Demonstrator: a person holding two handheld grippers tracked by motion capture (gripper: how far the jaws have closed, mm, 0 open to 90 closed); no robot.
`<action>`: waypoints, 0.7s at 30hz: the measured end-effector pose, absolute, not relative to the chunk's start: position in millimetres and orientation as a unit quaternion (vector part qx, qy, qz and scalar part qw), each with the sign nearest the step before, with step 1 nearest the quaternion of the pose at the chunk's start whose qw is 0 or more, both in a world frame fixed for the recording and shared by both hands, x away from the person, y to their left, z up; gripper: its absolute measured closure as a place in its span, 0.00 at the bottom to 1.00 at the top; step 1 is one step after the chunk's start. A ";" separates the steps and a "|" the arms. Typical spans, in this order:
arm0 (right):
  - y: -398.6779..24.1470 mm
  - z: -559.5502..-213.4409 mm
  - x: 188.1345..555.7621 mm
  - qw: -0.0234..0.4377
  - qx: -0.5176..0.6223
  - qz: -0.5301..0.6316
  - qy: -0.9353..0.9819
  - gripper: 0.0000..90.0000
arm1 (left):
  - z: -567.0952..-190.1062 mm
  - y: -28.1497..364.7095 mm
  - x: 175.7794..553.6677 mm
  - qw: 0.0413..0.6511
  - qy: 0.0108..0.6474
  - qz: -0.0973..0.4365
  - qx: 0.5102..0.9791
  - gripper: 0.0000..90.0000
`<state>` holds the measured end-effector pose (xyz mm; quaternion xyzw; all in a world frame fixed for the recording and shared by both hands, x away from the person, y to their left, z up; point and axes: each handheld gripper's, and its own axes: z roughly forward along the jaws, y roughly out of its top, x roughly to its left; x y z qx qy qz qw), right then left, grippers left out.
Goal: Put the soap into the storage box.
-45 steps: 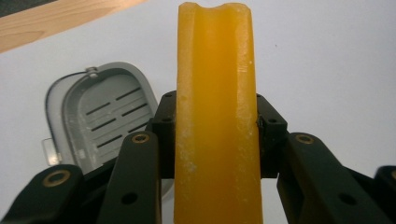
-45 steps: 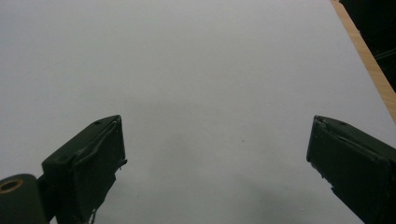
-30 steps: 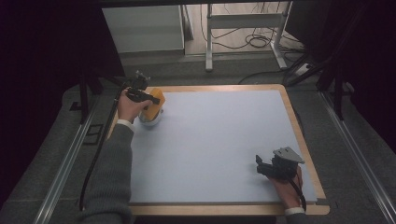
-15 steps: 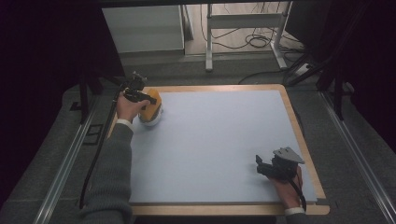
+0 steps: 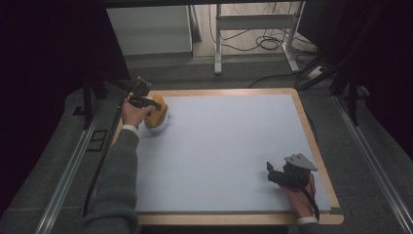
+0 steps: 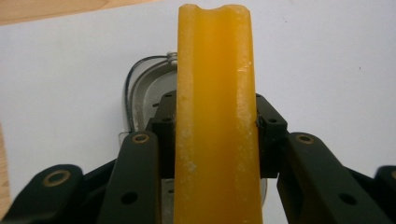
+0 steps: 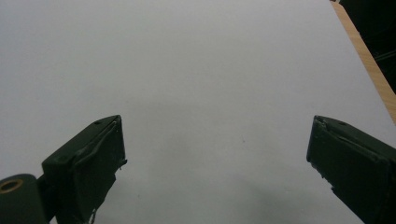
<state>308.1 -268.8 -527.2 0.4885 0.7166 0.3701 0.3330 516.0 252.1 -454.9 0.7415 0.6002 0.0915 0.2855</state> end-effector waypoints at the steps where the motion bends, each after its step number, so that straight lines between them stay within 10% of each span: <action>1: -268.8 -527.2 308.2 0.333 0.488 0.370 0.717 0.05 | -456.0 251.9 516.6 0.286 0.602 0.091 0.740 0.68; 21: -268.0 -527.4 308.0 0.335 0.487 0.368 0.717 0.05 | -438.0 253.4 484.3 0.322 0.571 0.151 0.740 0.26</action>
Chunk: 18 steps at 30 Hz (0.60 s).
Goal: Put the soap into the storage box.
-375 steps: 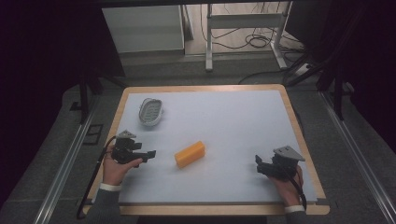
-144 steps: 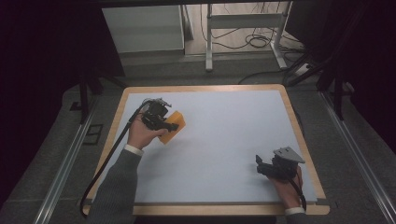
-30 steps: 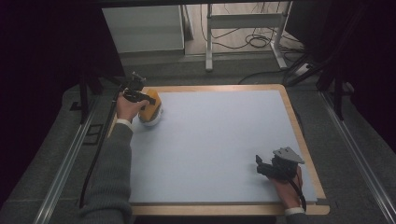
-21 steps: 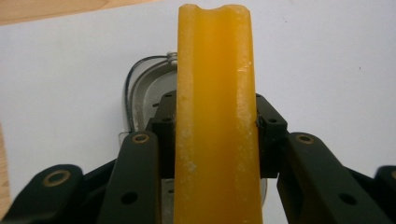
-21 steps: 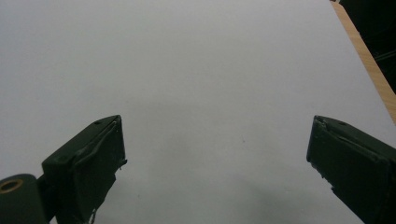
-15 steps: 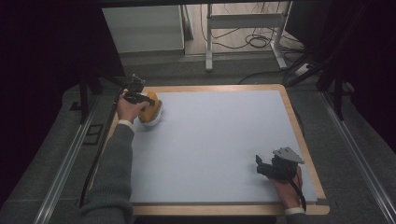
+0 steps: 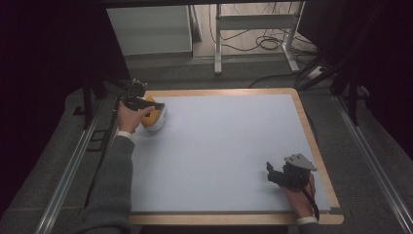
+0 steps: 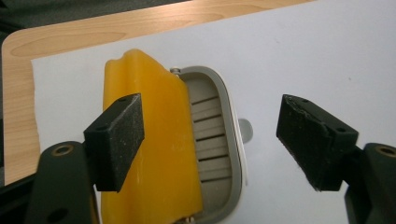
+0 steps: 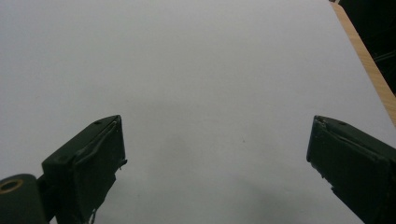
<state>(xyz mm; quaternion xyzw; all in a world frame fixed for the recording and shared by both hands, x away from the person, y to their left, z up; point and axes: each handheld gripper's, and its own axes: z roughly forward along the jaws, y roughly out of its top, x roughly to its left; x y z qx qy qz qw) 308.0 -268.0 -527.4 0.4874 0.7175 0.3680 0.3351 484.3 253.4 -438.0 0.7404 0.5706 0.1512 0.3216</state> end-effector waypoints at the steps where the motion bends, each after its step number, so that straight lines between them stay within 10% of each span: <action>1: -267.9 -527.4 308.0 0.336 0.487 0.368 0.717 0.05 | -437.7 253.2 481.4 0.325 0.566 0.150 0.742 0.26; 18: -267.1 -527.5 307.8 0.338 0.487 0.365 0.718 0.05 | -432.4 241.4 417.0 0.373 0.485 0.140 0.778 0.27</action>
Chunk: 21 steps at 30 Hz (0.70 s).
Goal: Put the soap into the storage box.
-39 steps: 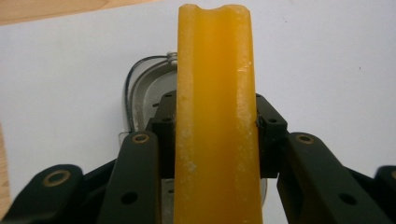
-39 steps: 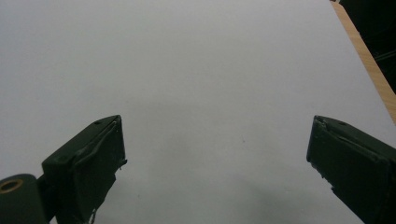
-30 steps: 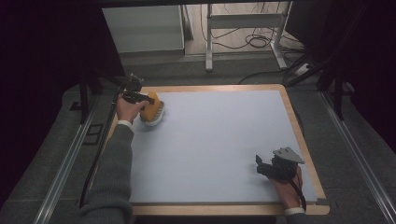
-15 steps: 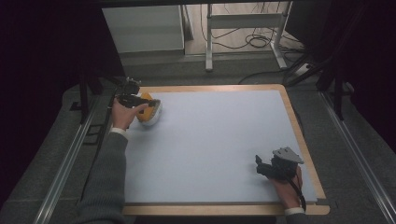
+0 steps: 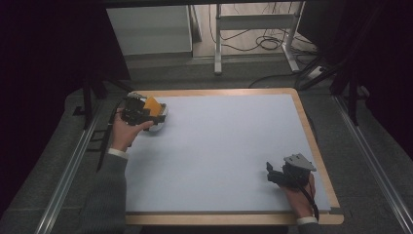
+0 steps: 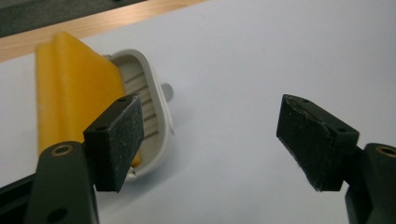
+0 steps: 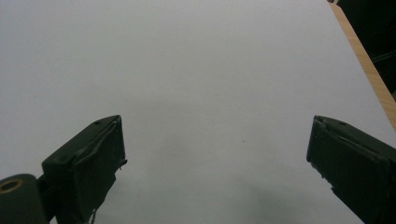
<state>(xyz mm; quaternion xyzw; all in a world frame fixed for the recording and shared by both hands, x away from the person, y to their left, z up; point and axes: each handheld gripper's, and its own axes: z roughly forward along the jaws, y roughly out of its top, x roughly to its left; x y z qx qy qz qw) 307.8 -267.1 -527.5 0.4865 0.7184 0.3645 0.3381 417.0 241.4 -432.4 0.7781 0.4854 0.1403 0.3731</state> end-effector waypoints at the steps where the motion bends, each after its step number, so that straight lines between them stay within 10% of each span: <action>1: -267.0 -527.5 307.9 0.338 0.486 0.364 0.719 0.05 | -437.9 239.8 408.3 0.377 0.479 0.137 0.781 0.27; 21: -267.3 -527.5 307.5 0.339 0.485 0.366 0.719 0.05 | -497.5 215.1 349.8 0.373 0.447 0.096 0.808 0.26</action>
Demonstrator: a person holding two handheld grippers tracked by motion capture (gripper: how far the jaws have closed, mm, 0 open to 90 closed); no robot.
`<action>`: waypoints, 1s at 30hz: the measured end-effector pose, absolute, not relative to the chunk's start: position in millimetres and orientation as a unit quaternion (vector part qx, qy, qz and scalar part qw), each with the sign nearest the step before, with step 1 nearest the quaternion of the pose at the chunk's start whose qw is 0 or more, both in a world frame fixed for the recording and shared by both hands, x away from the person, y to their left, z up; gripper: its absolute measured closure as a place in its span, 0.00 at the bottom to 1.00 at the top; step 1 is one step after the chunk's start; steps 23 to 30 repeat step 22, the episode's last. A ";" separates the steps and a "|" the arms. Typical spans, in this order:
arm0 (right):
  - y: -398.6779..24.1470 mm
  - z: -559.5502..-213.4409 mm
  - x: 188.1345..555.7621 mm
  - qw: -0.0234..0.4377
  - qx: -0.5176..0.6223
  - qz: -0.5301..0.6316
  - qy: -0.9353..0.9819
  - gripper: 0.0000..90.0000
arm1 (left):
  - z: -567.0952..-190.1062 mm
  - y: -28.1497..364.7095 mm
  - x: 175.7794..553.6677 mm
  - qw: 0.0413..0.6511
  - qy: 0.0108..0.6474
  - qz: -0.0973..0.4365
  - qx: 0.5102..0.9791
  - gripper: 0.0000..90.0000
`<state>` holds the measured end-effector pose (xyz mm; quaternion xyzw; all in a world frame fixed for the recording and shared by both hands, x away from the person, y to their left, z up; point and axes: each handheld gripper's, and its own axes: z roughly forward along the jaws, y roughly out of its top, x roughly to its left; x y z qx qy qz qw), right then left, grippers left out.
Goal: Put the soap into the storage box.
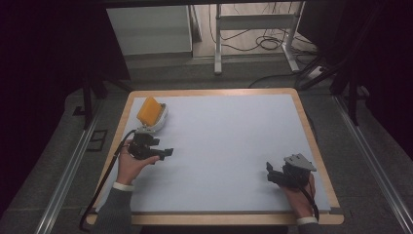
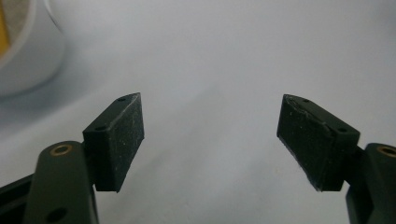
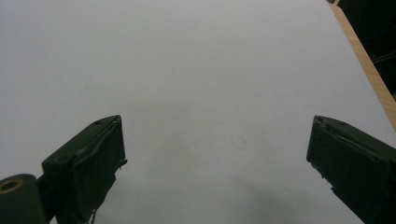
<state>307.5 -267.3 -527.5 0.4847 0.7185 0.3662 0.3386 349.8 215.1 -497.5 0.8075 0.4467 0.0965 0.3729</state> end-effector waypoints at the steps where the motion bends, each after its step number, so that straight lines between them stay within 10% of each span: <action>1: -267.0 -527.4 307.1 0.339 0.484 0.367 0.718 0.05 | -501.2 214.8 348.4 0.375 0.448 0.093 0.806 0.26; 30: -270.0 -526.6 303.0 0.343 0.474 0.390 0.711 0.05 | -506.5 218.4 345.0 0.385 0.453 0.085 0.800 0.25</action>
